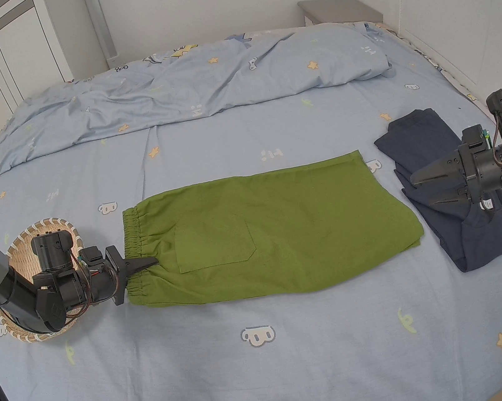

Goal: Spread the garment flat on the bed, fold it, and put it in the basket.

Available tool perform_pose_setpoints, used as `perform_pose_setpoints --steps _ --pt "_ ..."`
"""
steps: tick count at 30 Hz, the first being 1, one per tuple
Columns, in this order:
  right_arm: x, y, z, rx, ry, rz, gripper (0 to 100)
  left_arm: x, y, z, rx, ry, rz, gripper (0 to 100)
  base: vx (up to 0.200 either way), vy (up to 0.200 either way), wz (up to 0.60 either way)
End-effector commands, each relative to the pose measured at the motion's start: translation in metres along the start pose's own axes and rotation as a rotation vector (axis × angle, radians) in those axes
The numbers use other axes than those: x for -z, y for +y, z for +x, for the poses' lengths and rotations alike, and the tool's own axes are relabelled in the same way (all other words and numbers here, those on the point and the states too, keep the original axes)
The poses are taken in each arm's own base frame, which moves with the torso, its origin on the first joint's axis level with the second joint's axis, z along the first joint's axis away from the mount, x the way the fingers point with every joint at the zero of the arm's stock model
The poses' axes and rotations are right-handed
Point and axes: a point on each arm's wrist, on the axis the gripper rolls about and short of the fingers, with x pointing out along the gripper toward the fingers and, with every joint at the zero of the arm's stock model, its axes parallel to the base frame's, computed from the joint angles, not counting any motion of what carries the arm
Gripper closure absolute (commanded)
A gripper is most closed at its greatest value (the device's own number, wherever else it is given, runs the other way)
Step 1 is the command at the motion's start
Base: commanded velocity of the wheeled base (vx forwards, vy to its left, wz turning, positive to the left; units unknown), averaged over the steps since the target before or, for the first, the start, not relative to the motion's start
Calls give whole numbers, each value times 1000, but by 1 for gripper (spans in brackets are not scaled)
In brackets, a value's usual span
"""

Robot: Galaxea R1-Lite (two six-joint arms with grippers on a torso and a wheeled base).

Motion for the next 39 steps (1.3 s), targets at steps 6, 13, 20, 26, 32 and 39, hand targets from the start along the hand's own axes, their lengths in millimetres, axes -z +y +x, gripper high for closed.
perform_pose_setpoints --steps 6,13,20,26,32,39 --pt "2 -75 41 102 92 108 0 -14 -15 -25 11 -57 12 100 0 0 0" --pt "8 -88 60 97 141 135 0 -13 -17 -25 12 -54 16 100 0 0 0" --pt "13 -96 79 81 183 153 0 -13 -16 -25 12 -54 15 100 0 0 0" --pt "14 -99 93 77 208 150 0 -10 -17 -23 13 -46 18 100 0 0 0" --pt "6 -103 97 68 197 153 0 -10 -17 -23 12 -45 17 100 0 0 0" --pt "1 -112 103 51 196 173 0 -11 -17 -23 12 -45 17 100 0 0 0"
